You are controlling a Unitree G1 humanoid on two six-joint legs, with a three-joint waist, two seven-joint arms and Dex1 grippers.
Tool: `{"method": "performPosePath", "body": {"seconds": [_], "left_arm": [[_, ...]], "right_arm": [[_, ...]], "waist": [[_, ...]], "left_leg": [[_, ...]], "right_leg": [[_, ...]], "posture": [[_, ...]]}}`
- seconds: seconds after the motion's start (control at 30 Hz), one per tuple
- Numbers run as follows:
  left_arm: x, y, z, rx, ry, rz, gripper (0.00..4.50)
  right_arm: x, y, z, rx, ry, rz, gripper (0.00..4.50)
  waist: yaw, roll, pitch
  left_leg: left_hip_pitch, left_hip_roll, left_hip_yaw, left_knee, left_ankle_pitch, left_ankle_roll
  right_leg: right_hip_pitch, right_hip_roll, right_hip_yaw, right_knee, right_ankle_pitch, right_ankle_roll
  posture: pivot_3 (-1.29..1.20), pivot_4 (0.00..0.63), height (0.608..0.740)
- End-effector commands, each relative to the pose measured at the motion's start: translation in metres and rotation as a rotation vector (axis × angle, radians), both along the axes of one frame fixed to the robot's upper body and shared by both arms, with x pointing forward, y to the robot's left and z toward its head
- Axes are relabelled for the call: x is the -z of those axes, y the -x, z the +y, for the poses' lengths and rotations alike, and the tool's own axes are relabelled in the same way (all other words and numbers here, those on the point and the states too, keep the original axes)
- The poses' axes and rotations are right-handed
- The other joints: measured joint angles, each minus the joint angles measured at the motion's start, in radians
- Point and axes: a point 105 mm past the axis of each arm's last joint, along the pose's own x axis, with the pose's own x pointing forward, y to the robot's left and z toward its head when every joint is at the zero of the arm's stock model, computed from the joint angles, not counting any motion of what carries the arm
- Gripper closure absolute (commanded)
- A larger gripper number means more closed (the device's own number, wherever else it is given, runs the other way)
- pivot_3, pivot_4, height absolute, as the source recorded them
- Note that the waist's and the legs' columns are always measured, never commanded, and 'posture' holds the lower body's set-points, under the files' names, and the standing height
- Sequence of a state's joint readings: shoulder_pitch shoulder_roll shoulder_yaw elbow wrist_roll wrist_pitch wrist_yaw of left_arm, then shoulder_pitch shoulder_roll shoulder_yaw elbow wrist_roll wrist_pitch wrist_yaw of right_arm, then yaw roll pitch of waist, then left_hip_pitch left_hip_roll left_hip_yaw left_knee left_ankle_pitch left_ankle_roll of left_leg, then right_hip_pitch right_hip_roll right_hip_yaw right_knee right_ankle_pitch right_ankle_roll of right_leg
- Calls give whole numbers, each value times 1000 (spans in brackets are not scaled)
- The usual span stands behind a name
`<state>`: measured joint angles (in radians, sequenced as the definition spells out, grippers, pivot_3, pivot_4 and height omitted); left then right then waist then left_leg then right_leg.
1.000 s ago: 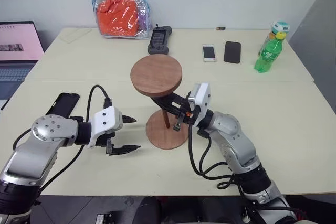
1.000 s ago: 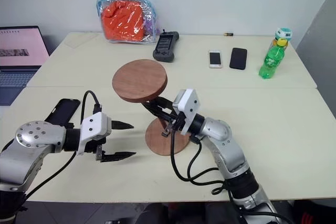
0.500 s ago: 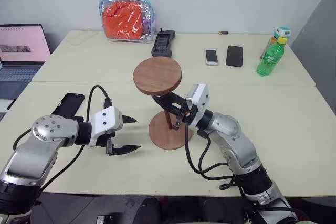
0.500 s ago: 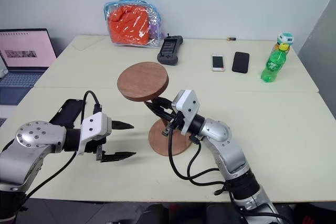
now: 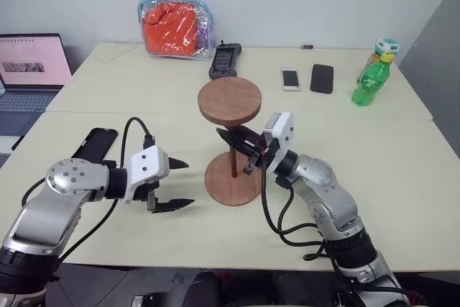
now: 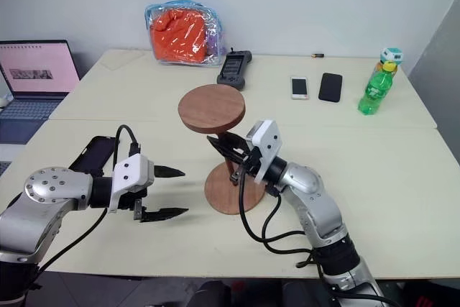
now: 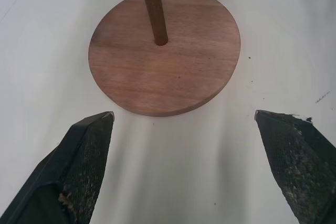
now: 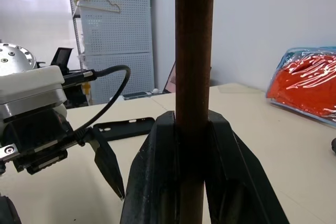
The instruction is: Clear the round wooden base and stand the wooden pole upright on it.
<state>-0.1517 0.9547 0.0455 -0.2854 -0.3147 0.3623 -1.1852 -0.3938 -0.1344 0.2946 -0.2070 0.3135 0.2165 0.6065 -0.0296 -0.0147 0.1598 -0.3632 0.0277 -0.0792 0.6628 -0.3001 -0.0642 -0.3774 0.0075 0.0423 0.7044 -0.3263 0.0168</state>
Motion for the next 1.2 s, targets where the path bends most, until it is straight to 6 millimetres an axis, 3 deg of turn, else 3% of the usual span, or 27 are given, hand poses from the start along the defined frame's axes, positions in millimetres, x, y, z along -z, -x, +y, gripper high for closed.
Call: {"method": "performPosePath", "body": {"seconds": [0.03, 0.3, 0.37, 0.63, 0.83, 1.13, 1.2], "left_arm": [[-11, -1, -6, 18, 21, -49, 0], [-13, -3, -7, 20, 23, -54, 0], [-13, -3, -7, 20, 22, -55, 0], [-12, -3, -7, 21, 18, -56, 0], [-14, -3, -9, 25, 41, -57, 0], [-31, -6, -15, 4, 148, -66, 0], [-36, -9, -15, -15, 177, -72, 0]], "right_arm": [[41, -6, -7, 38, 108, 136, 4260], [26, -4, -4, 14, 92, 100, 4260], [22, -4, -4, 15, 82, 96, 3559], [13, 3, -1, -25, 72, 73, 1635], [19, 12, -5, -65, 126, 78, 150], [29, 24, -32, -105, 298, 35, 41], [28, 27, -52, -98, 339, 38, 41]], "waist": [[0, 0, 0], [0, 0, 0], [0, 0, 0], [-5, 2, 5], [-4, 3, 6], [-1, 2, 7], [-2, 3, 7]], "left_leg": [[0, 0, 0, 0, 0, 0], [0, 0, -1, -1, 0, 0], [0, 0, -1, -1, 0, 0], [-4, 1, -1, -2, 0, 0], [-4, 1, 0, -3, -1, 0], [-5, 1, -1, -2, -1, 0], [-5, 0, -1, -2, -1, 0]], "right_leg": [[0, 0, 0, 0, 0, 0], [1, 0, -1, -3, 0, 0], [2, 0, -1, -4, 0, 0], [-3, 0, 0, -5, 0, 0], [-3, 0, 0, -5, 0, 0], [-3, 0, -1, -6, 0, 0], [-3, 0, -1, -6, 0, 0]], "posture": [[0, 150, 740], [0, 150, 740], [0, 150, 740], [0, 150, 740], [0, 150, 740], [0, 150, 740], [0, 150, 740]]}}
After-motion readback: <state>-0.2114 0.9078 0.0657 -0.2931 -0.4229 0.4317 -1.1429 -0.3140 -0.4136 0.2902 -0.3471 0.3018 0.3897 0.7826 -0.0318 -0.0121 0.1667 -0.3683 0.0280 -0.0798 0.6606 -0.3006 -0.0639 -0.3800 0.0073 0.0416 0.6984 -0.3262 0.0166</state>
